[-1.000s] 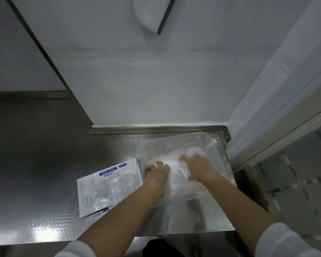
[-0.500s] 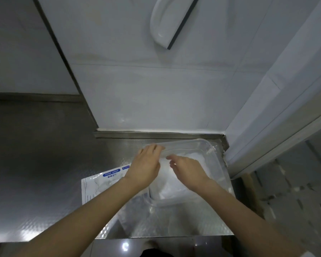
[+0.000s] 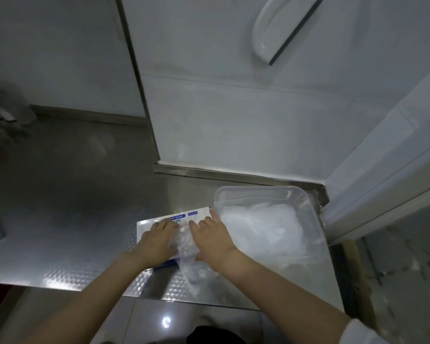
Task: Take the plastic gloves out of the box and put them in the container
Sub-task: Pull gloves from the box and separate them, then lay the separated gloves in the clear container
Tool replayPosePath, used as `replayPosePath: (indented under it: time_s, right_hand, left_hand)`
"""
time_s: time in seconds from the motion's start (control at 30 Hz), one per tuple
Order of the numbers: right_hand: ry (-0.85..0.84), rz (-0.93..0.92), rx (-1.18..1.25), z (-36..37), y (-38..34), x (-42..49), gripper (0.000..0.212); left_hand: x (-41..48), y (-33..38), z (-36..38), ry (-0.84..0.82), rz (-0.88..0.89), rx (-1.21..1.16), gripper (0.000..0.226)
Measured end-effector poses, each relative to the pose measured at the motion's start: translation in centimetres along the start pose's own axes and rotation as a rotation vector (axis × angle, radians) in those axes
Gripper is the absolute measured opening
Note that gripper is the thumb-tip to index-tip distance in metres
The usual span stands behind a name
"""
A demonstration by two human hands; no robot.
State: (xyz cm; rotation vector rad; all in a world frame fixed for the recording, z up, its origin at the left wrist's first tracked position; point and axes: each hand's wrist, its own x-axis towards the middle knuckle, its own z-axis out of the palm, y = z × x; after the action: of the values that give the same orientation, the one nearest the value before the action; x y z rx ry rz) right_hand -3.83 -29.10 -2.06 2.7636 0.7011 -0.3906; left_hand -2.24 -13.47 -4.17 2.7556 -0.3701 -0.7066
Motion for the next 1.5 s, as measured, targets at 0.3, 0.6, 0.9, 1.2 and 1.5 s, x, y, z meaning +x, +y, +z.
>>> replayPosePath:
  time_s: [0.3, 0.6, 0.9, 1.2, 1.5]
  right_hand:
    - [-0.014, 0.011, 0.162, -1.7, 0.3, 0.5, 0.034]
    - [0.17, 0.184, 0.471, -3.9, 3.5, -0.9, 0.02]
    - [0.331, 0.465, 0.633, -4.7, 9.4, -3.7, 0.025]
    - [0.207, 0.383, 0.922, -3.3, 10.0, -5.8, 0.037]
    - [0.259, 0.387, 1.546, -2.6, 10.5, -7.4, 0.023]
  left_hand:
    - [-0.3, -0.2, 0.9, 0.03, 0.014, 0.003, 0.079]
    - [-0.1, -0.6, 1.3, 0.038, -0.017, 0.031, 0.08]
    - [-0.1, -0.4, 0.0, 0.022, 0.008, -0.144, 0.067]
    - [-0.4, 5.7, -4.5, 0.438, 0.525, -0.204, 0.075]
    - [-0.7, 8.8, -5.4, 0.427, 0.256, -0.556, 0.012]
